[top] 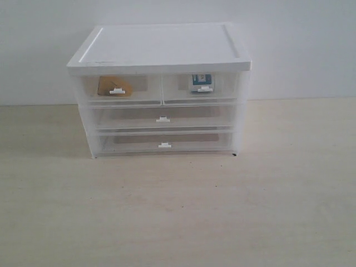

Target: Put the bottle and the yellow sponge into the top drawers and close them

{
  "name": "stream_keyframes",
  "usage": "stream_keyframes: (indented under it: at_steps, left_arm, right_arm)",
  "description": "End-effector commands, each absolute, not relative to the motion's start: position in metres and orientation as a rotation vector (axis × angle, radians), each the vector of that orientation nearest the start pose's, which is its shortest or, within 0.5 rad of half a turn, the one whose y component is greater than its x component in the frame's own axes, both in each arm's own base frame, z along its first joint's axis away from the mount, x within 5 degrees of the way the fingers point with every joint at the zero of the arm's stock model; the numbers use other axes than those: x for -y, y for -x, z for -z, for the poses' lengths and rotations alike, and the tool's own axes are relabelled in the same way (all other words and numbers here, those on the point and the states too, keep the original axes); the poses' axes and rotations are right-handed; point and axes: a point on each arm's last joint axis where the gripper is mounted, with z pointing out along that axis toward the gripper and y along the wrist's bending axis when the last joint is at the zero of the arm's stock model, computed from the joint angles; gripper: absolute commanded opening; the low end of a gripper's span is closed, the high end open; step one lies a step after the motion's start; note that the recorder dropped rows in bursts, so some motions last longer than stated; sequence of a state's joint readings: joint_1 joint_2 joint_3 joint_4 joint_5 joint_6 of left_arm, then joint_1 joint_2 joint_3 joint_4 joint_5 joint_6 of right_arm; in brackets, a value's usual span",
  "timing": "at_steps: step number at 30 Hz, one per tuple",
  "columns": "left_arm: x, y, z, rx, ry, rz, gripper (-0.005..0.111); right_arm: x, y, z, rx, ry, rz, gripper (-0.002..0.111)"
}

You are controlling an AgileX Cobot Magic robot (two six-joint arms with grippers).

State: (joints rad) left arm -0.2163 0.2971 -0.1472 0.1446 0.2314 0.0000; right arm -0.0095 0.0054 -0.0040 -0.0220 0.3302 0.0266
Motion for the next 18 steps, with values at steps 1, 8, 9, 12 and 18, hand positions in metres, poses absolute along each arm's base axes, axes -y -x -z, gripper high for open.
stream_keyframes:
  at_steps: [1, 8, 9, 12, 18]
  left_arm:
    - [0.009, -0.073, -0.215, -1.815, -0.242, 0.001, 0.004]
    - [0.003, -0.063, -0.207, -1.752, -0.146, -0.026, 0.004]
    - [0.003, -0.061, -0.205, -1.746, -0.131, -0.03, 0.004]
    - [0.001, -0.058, -0.202, -1.722, -0.098, -0.049, 0.004]
    - [-0.001, -0.056, -0.195, -1.717, -0.057, -0.063, 0.004]
  right_arm:
    - [0.001, -0.054, -0.184, -1.806, -0.011, 0.016, 0.0]
    - [0.001, -0.054, -0.184, -1.803, -0.011, 0.016, 0.0]
    - [0.001, -0.054, -0.184, -1.803, -0.011, 0.016, 0.0]
    - [0.001, -0.054, -0.184, -1.805, -0.011, 0.016, 0.0]
    - [0.001, -0.054, -0.184, -1.805, -0.011, 0.016, 0.0]
